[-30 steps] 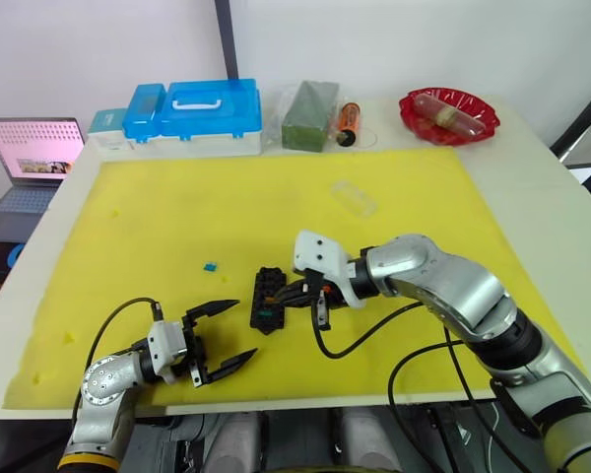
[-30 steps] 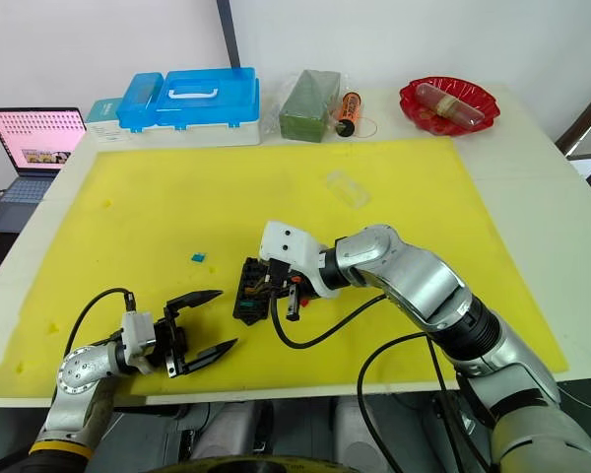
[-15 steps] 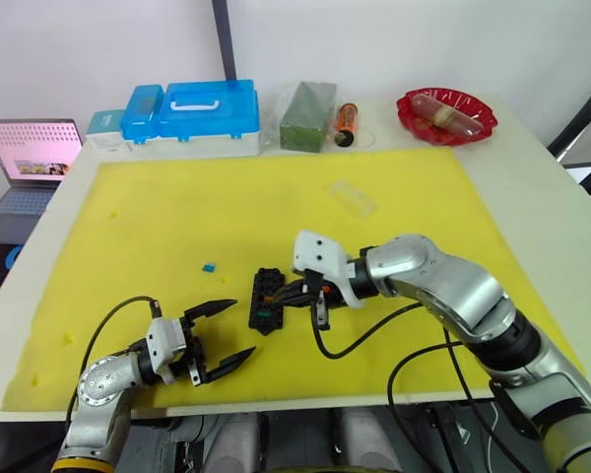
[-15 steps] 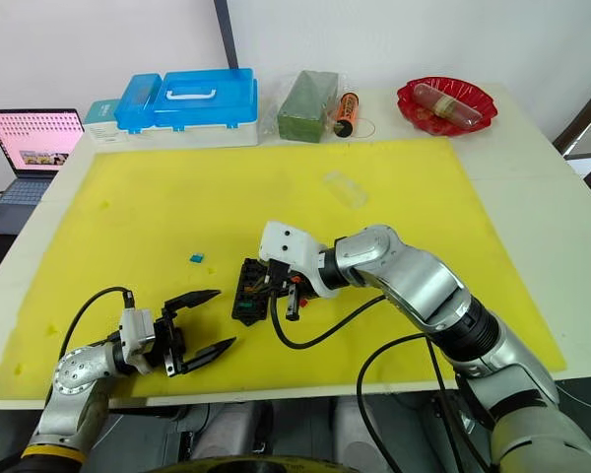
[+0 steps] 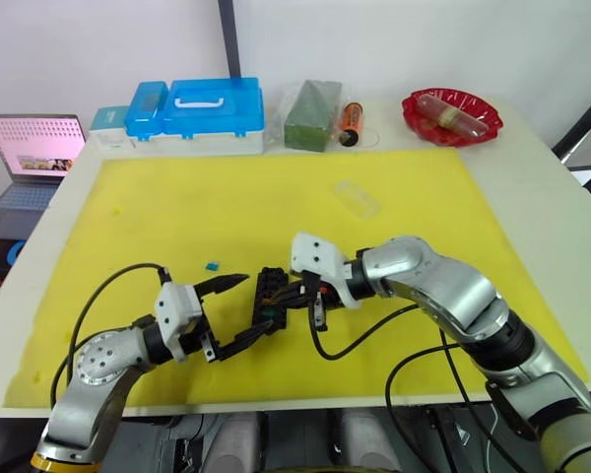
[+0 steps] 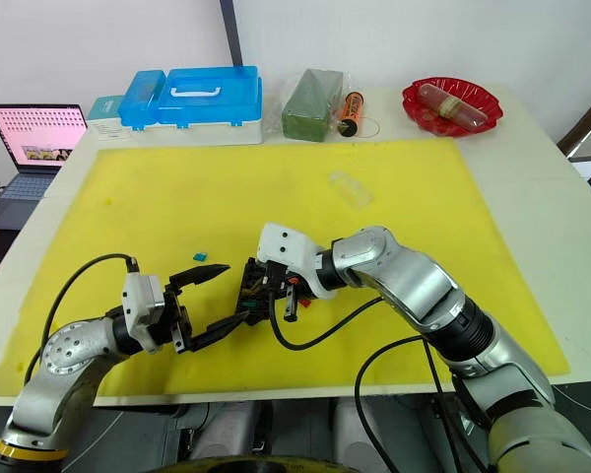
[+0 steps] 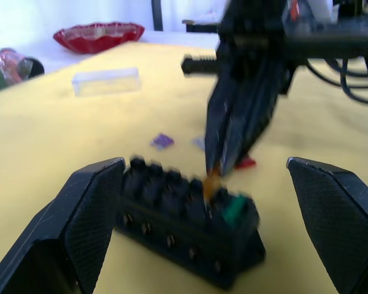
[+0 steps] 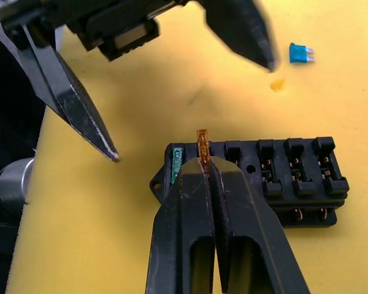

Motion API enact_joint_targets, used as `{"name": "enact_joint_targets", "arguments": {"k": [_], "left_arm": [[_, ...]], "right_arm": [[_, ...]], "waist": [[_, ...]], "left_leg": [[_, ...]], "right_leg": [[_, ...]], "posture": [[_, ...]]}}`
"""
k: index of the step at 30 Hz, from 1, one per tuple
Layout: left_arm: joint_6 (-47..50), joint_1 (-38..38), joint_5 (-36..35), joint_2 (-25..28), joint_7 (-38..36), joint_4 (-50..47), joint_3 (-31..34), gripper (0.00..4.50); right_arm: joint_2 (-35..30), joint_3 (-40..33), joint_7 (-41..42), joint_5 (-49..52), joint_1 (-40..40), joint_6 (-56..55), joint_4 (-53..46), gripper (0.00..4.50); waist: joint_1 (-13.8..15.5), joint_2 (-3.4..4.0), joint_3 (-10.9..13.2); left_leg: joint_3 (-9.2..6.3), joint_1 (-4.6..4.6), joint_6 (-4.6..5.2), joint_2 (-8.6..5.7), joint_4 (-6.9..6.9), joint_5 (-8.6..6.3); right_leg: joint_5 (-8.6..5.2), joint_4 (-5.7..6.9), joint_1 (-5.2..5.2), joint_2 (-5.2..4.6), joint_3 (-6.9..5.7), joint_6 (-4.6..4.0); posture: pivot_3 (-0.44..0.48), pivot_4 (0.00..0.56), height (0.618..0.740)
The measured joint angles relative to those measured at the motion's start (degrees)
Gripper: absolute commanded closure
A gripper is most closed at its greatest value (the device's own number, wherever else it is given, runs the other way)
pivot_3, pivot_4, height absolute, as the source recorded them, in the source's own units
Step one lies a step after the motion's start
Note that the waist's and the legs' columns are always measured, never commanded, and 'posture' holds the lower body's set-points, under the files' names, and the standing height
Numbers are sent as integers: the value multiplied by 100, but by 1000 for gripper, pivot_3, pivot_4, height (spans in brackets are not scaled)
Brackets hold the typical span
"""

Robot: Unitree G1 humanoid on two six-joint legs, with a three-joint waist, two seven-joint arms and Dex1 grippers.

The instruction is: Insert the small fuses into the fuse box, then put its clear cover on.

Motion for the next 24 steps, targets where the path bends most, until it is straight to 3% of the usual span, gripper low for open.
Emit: {"name": "enact_joint_targets", "arguments": {"k": [9,15,24], "left_arm": [[934,-416,-239,356,64,-355,6,50],[982,-426,-590,1225,-882,-142,521,50],[598,-544,-593,1349,-1695,327,607,50]], "right_arm": [[89,46,34,-119,-3,-28,86,4500],[93,59,96,-179,-5,-43,86,4500],[104,91,172,-249,-21,-123,149,4500]], "waist": [[-12,-11,7],[-16,-22,16],[-11,-30,22]], "left_leg": [[0,0,0,-1,-1,0],[0,-2,0,1,-5,0],[2,-6,0,1,-5,0]], "right_leg": [[0,0,-1,2,0,1],[-3,-2,-5,3,0,-4],[-2,-11,-5,-1,1,-4]], "posture": [[0,150,740],[0,150,740],[0,150,740]]}}
